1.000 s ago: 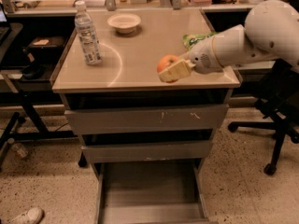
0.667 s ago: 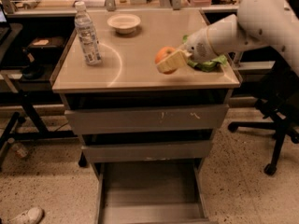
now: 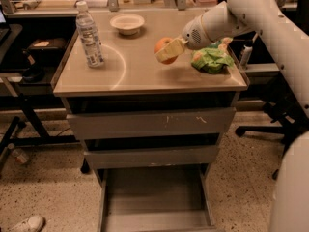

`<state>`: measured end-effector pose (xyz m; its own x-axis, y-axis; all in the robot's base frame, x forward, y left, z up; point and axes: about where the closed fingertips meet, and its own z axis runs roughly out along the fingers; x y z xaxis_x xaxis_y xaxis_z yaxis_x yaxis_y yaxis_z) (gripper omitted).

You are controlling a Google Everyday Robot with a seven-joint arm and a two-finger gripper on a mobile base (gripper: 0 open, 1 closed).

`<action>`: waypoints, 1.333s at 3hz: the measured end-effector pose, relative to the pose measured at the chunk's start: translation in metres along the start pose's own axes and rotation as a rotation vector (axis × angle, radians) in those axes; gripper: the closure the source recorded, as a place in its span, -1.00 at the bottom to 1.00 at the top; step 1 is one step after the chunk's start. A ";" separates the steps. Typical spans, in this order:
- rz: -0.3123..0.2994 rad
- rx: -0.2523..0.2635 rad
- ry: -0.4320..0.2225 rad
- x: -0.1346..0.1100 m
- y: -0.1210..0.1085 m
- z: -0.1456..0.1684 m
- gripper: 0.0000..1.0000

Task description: Pick orange from bottom drawer and place on counter

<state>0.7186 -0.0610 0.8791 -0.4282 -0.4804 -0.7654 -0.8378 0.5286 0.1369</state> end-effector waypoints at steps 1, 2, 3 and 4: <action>0.013 -0.023 0.027 -0.007 -0.017 0.026 1.00; 0.030 -0.068 0.052 -0.010 -0.029 0.058 1.00; 0.035 -0.120 0.089 -0.012 -0.032 0.093 1.00; 0.034 -0.129 0.097 -0.015 -0.031 0.098 1.00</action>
Offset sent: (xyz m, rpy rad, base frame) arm 0.0874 0.0408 -0.0452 0.0026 0.1335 0.0669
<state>0.7843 -0.0022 0.8246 -0.4827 -0.5323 -0.6955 -0.8561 0.4543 0.2464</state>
